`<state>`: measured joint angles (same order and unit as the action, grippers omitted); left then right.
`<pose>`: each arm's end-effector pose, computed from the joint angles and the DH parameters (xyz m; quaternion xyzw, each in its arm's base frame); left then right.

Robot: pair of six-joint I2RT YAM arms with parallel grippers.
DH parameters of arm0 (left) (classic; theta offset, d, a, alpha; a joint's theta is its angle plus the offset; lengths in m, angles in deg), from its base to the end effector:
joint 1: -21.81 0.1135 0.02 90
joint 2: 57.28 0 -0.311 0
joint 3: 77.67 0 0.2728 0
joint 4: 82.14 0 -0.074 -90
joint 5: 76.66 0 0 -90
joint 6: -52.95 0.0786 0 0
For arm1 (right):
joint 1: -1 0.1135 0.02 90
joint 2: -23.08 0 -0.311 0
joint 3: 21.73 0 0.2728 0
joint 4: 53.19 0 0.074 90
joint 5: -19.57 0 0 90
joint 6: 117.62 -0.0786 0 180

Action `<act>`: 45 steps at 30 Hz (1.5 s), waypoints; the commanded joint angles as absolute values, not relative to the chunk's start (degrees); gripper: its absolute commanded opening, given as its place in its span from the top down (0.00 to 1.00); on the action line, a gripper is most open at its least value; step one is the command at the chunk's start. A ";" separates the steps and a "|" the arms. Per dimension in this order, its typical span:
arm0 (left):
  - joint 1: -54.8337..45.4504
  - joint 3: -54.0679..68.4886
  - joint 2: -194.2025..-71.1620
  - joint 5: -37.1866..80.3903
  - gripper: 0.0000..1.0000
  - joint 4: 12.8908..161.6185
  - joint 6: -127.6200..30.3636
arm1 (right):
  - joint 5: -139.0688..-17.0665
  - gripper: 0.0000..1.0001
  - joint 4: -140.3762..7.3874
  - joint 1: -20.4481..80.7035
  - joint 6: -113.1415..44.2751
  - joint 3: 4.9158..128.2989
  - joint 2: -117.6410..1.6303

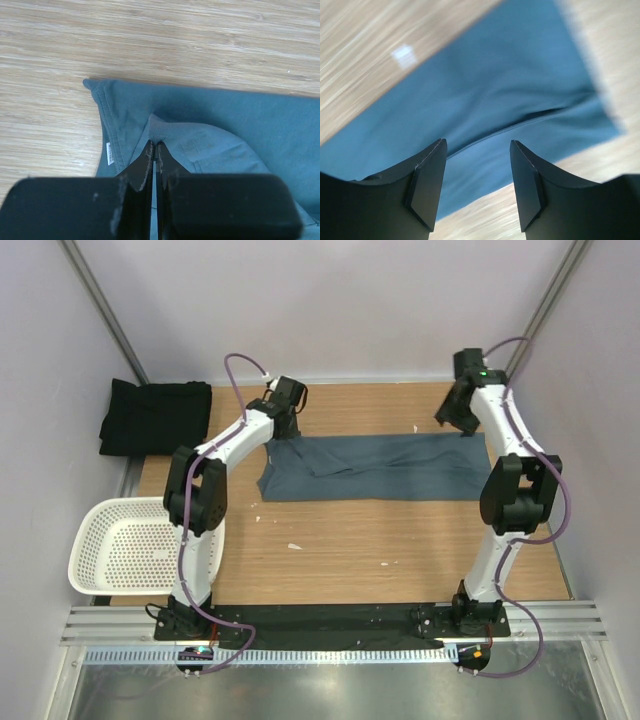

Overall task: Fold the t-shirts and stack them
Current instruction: Fold the tshirt

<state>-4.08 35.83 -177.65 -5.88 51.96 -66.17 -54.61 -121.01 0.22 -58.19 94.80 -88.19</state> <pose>0.4951 -0.2115 0.2312 -0.0796 0.9325 -0.0050 0.3522 0.4731 -0.0279 0.2955 0.2914 0.9176 -0.0688 0.2614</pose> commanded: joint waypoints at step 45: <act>-0.08 29.08 -175.40 0.68 1.00 60.54 -67.46 | -63.04 0.59 -101.67 41.96 -43.09 97.58 -105.24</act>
<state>-0.83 28.51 -177.65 0.06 58.67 -67.11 -63.12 -103.61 41.67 -43.96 97.12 -105.52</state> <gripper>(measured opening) 0.006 0.416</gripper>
